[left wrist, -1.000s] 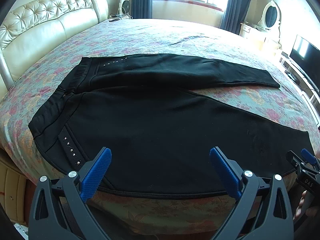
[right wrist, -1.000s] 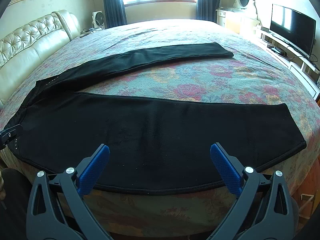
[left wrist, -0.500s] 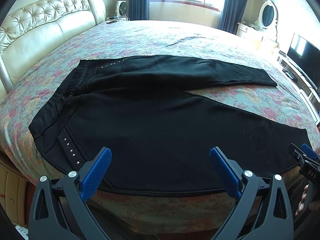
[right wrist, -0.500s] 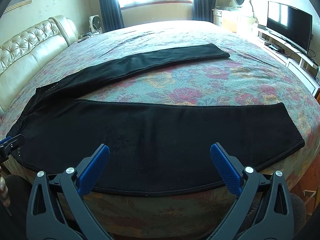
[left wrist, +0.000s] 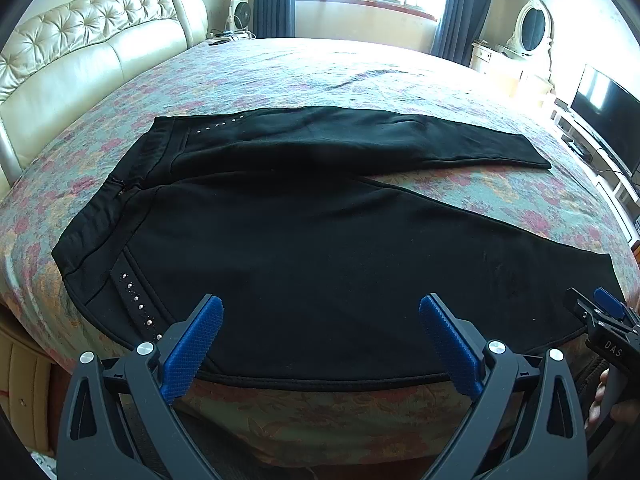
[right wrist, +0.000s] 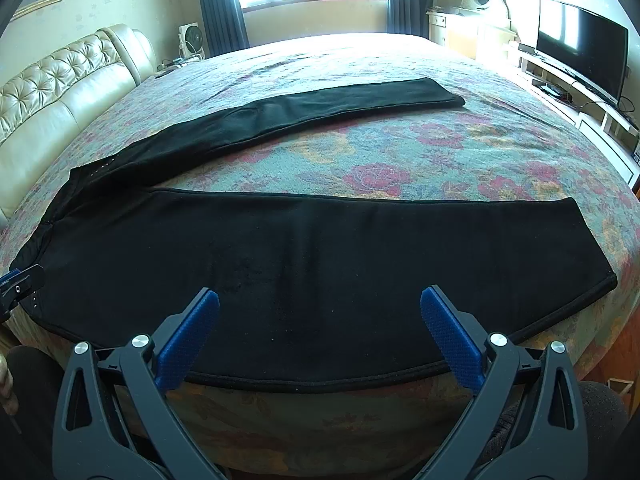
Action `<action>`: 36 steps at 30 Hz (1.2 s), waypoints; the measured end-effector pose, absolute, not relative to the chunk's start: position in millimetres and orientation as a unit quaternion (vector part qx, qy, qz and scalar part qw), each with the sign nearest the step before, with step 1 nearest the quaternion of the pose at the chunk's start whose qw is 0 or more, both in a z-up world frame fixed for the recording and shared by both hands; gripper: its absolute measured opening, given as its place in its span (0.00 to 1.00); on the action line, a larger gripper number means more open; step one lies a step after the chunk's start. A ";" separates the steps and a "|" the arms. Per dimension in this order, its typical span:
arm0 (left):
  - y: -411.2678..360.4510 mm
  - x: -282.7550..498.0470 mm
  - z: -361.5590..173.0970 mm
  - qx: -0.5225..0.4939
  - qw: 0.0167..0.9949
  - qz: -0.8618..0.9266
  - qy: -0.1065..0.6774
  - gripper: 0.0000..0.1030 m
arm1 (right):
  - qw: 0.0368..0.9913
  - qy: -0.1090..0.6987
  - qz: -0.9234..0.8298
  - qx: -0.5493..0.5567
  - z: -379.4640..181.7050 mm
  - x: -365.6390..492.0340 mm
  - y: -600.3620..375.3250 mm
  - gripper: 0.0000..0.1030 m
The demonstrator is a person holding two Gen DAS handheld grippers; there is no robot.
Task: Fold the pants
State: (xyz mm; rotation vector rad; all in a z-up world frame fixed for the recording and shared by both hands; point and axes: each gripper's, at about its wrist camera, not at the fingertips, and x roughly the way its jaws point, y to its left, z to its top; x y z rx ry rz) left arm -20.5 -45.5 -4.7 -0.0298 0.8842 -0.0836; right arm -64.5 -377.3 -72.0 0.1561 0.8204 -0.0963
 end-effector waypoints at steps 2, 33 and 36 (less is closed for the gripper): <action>-45.9 -20.7 -4.9 -0.013 0.903 -0.040 0.427 0.95 | 0.913 0.398 -0.046 0.075 -71.9 -64.2 -376.1 0.98; 145.7 149.3 25.4 -0.086 0.889 -0.075 0.443 0.95 | 0.909 0.412 0.028 0.063 -70.4 14.1 -336.8 0.98; 197.9 194.8 9.2 -0.129 0.878 -0.066 0.455 0.95 | 0.906 0.418 0.041 0.056 -73.9 24.9 -326.3 0.98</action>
